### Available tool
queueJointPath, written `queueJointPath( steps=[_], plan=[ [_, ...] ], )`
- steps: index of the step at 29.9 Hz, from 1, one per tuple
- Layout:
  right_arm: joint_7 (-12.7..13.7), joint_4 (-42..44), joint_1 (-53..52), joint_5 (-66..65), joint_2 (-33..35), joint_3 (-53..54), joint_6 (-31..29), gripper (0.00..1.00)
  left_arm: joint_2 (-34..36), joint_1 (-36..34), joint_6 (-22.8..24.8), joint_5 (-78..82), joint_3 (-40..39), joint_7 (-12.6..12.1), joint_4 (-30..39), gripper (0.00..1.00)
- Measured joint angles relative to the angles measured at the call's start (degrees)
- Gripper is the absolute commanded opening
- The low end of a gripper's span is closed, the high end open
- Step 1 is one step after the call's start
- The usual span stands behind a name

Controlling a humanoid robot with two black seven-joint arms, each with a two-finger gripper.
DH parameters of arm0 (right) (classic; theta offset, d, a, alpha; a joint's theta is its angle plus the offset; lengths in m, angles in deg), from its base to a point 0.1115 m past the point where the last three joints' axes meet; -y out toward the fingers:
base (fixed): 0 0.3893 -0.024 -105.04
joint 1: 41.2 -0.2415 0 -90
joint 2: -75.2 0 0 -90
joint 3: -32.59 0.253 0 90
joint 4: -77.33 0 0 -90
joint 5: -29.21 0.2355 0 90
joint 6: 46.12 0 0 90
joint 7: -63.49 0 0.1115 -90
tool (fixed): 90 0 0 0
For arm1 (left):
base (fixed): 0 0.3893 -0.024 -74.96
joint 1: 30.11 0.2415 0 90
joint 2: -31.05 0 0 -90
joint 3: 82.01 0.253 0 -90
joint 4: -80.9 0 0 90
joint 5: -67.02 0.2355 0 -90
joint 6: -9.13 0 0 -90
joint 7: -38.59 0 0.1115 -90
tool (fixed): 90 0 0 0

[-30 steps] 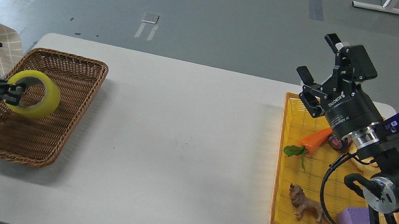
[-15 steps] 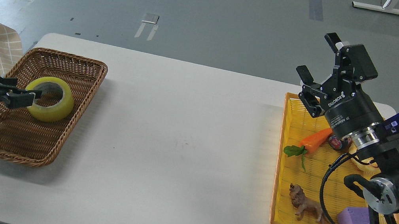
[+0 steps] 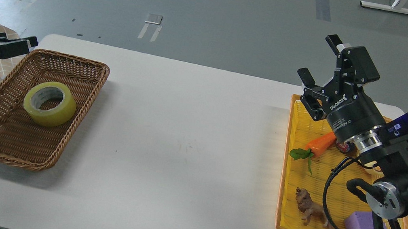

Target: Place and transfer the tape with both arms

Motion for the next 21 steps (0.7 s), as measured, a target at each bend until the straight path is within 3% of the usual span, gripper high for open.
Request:
queueJointPath(
  steps=[9,14,21],
  plan=[
    [-0.54,0.17,-1.24,0.1,-0.03,0.48,-0.07,1.0,-3.59,-0.14,-7.08,-35.23,-8.7,-1.72,20.94,0.98],
    [-0.65,0.29,-3.19,0.11,-0.1,0.74,-0.13,1.0,-12.48,0.3,-5.87,-38.91,-14.77,-1.56,23.47,0.98],
    [-0.68,0.23,-6.59,0.12,-0.1,1.06,0.0,1.0,-30.58,0.63,1.16,-42.96,-23.46,-2.87,22.32,0.98]
  ],
)
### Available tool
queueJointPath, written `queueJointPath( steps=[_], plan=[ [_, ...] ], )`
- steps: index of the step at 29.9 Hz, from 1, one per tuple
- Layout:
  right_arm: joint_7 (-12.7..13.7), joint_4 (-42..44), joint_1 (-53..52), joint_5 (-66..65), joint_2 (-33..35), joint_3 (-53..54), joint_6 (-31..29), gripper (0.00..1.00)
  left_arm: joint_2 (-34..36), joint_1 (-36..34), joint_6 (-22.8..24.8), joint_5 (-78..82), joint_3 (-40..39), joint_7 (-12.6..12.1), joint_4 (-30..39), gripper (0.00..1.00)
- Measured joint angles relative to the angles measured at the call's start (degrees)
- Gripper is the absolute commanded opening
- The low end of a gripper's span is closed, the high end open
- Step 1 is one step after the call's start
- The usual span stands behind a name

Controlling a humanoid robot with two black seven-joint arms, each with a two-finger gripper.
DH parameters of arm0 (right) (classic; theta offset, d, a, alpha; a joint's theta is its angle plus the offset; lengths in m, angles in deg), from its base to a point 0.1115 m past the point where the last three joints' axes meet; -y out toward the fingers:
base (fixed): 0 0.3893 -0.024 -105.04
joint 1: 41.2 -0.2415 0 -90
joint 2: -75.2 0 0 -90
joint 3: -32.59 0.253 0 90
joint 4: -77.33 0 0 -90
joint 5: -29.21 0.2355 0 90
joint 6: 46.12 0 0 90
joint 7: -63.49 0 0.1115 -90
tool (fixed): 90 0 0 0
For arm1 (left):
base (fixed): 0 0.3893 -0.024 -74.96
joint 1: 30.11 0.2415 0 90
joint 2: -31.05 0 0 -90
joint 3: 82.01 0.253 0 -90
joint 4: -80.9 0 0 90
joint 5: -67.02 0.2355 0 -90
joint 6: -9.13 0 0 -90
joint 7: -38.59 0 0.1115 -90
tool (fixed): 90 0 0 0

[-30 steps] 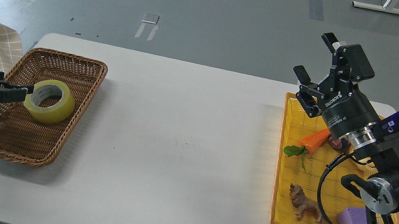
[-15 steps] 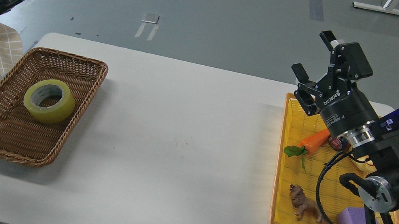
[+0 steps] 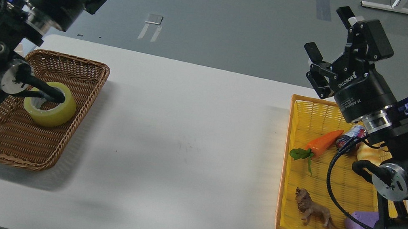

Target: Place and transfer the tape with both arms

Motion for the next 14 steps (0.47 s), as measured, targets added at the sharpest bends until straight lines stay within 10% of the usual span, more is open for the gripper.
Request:
queueJointPath(
  steps=[7,14],
  plan=[
    [0.06,-0.01,-3.0,0.02,-1.88,1.28,0.19,1.0,-16.92,-1.56,8.47,-4.31,-9.53,-11.38,-5.16,0.98],
    [0.06,-0.35,-4.36,0.06,-5.19,1.35,0.2,1.0,-24.34,3.41,9.24,-3.03,-10.61,-12.4,-4.12,0.98]
  ],
)
